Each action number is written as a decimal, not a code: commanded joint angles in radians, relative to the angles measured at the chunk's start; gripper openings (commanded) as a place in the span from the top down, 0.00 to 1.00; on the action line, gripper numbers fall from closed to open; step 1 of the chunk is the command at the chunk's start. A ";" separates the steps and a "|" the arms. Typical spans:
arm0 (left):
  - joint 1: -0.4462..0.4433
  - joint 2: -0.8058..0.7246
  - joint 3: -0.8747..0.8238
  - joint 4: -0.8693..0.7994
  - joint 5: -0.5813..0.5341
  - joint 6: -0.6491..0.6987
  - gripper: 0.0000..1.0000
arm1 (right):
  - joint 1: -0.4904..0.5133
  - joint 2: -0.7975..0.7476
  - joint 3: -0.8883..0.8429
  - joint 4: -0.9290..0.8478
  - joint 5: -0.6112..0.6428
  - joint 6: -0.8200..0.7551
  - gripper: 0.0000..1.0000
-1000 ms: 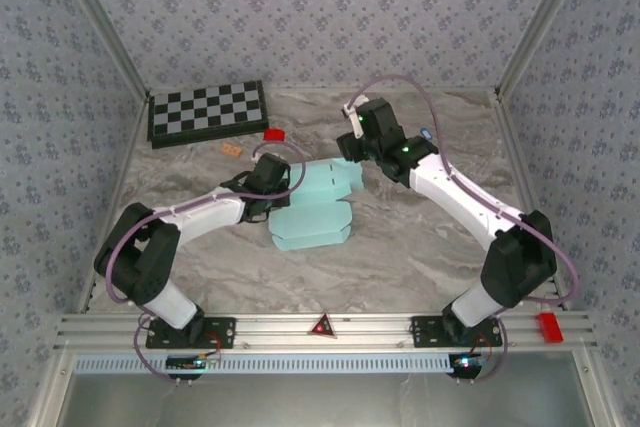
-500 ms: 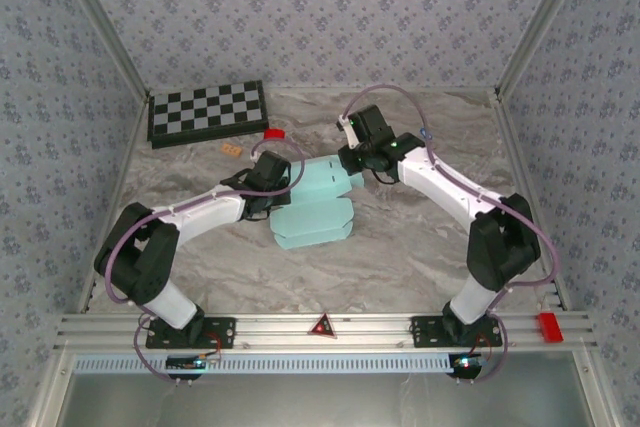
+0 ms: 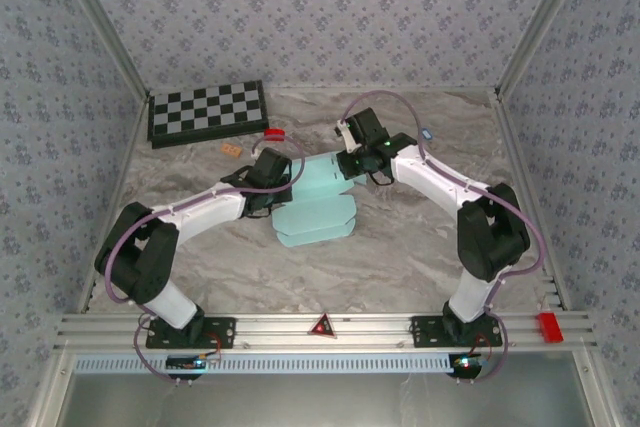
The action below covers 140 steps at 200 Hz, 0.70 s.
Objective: Fold the paper box
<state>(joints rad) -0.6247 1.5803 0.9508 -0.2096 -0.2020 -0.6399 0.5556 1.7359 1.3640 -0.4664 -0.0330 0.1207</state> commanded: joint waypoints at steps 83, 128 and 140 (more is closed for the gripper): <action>-0.003 0.031 0.047 0.020 0.068 -0.100 1.00 | -0.036 -0.067 -0.213 0.365 -0.199 0.250 0.92; -0.003 0.039 0.052 0.021 0.084 -0.096 1.00 | -0.034 -0.054 -0.226 0.424 -0.280 0.264 0.92; -0.003 0.039 0.052 0.022 0.088 -0.099 1.00 | -0.034 -0.051 -0.225 0.429 -0.295 0.264 0.92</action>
<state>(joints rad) -0.6243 1.6123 0.9684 -0.2047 -0.1417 -0.7277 0.5201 1.7000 1.1393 -0.0963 -0.2573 0.3576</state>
